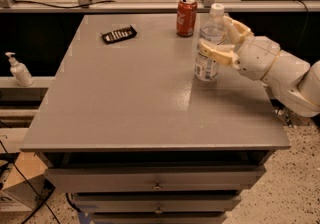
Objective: Place blue plastic bottle upright
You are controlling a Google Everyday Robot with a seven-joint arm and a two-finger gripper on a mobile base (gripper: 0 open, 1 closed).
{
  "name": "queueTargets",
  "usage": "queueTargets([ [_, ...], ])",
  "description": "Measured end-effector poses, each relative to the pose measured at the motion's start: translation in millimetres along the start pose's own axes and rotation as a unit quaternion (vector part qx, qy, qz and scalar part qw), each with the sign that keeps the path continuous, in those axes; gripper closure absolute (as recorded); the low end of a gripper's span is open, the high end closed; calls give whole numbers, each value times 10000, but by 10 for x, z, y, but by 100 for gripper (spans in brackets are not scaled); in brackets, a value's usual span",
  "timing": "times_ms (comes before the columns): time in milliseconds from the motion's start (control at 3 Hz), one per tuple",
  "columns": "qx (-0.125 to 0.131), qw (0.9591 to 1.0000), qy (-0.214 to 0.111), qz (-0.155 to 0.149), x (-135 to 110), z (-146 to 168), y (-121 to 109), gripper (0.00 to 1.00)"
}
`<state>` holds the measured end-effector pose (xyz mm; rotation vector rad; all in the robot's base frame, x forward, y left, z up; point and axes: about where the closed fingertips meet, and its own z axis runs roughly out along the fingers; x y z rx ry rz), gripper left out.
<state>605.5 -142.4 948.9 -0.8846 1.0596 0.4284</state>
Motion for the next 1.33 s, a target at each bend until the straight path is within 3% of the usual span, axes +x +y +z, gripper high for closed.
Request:
queueTargets([
  [667, 10, 10000, 36, -7, -10, 7, 12, 10],
  [1000, -5, 10000, 27, -8, -18, 25, 23, 0],
  [1333, -6, 10000, 27, -8, -19, 26, 23, 0],
])
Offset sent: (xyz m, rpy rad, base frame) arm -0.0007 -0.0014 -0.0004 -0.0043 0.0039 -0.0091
